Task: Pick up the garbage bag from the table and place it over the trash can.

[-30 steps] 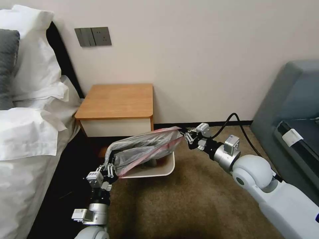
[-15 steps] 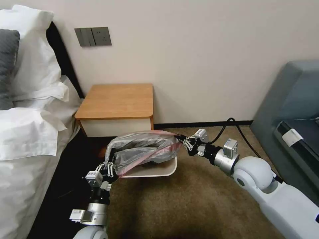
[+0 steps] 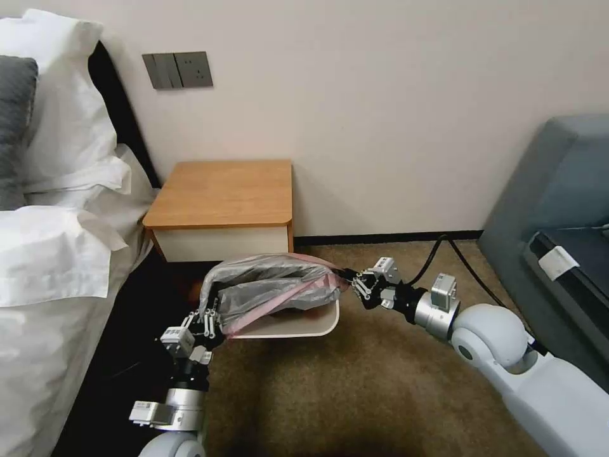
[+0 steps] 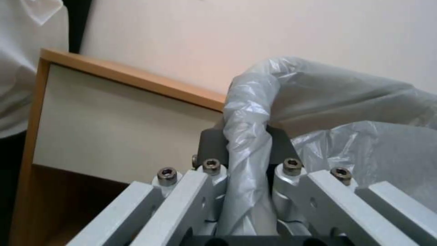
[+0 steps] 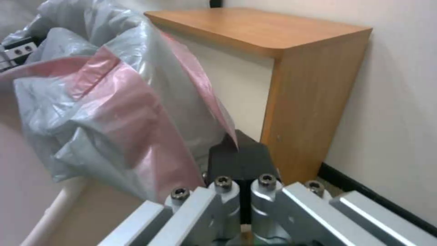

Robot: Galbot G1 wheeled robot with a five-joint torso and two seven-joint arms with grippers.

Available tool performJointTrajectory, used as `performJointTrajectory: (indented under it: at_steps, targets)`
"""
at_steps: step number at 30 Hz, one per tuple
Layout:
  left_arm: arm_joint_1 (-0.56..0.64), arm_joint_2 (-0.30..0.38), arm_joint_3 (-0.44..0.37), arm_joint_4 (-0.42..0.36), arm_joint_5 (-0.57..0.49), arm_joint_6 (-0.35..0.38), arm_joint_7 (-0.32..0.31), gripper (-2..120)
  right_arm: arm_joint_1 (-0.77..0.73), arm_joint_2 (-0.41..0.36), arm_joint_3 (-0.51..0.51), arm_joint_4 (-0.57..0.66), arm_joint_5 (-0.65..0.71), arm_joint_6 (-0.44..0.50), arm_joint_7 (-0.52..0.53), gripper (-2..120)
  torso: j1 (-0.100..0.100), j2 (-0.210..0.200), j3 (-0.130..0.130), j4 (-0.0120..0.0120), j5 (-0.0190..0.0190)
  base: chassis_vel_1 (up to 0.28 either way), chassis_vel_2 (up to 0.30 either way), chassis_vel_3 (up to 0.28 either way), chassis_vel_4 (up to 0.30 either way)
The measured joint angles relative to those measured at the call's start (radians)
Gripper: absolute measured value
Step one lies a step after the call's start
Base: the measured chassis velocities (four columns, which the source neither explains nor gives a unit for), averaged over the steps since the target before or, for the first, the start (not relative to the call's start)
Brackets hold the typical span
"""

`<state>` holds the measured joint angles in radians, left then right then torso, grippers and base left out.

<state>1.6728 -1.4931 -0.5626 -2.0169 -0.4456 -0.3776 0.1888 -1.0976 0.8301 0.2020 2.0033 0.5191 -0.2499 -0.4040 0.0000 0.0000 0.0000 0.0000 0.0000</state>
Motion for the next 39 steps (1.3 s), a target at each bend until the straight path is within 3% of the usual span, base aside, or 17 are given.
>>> performJointTrajectory:
  at_steps: [14, 22, 25, 33, 36, 39]
  targets:
    - [-0.011, -0.001, -0.001, -0.001, -0.049, 0.031, -0.017, 8, -0.059, 0.003, 0.021, 0.027, -0.009, 0.022, 0.003, 0, 0.000, 0.000, 0.000, 0.0000, 0.0000, 0.000, 0.000, 0.000, 0.000]
    - [-0.014, -0.002, -0.006, 0.004, -0.049, 0.034, -0.025, 8, -0.120, 0.010, 0.053, 0.068, -0.005, 0.028, 0.078, 25, 0.000, 0.000, 0.000, 0.0000, 0.0001, 0.000, 0.000, 0.000, 0.000]
    - [-0.017, -0.002, -0.011, 0.008, -0.048, 0.036, -0.030, 8, -0.172, 0.006, 0.109, 0.103, -0.003, 0.028, 0.095, 41, 0.000, 0.000, 0.000, 0.0001, 0.0000, 0.000, 0.000, 0.000, 0.000]
    - [-0.023, 0.002, -0.026, 0.008, -0.018, 0.037, -0.034, 8, -0.237, -0.046, 0.227, 0.222, 0.005, 0.028, 0.104, 68, 0.000, 0.000, 0.000, -0.0002, -0.0002, 0.000, 0.000, 0.000, 0.000]
    - [-0.024, 0.003, -0.028, 0.008, -0.007, 0.037, -0.033, 8, -0.230, -0.060, 0.225, 0.237, 0.005, 0.028, 0.100, 72, 0.000, 0.000, 0.000, -0.0002, -0.0001, 0.000, 0.000, 0.000, 0.000]
    - [-0.030, 0.003, -0.039, 0.002, 0.046, 0.024, -0.026, 8, -0.146, -0.124, 0.141, 0.281, -0.016, 0.022, 0.067, 92, 0.000, 0.000, 0.000, 0.0002, 0.0000, 0.000, 0.000, 0.000, 0.000]
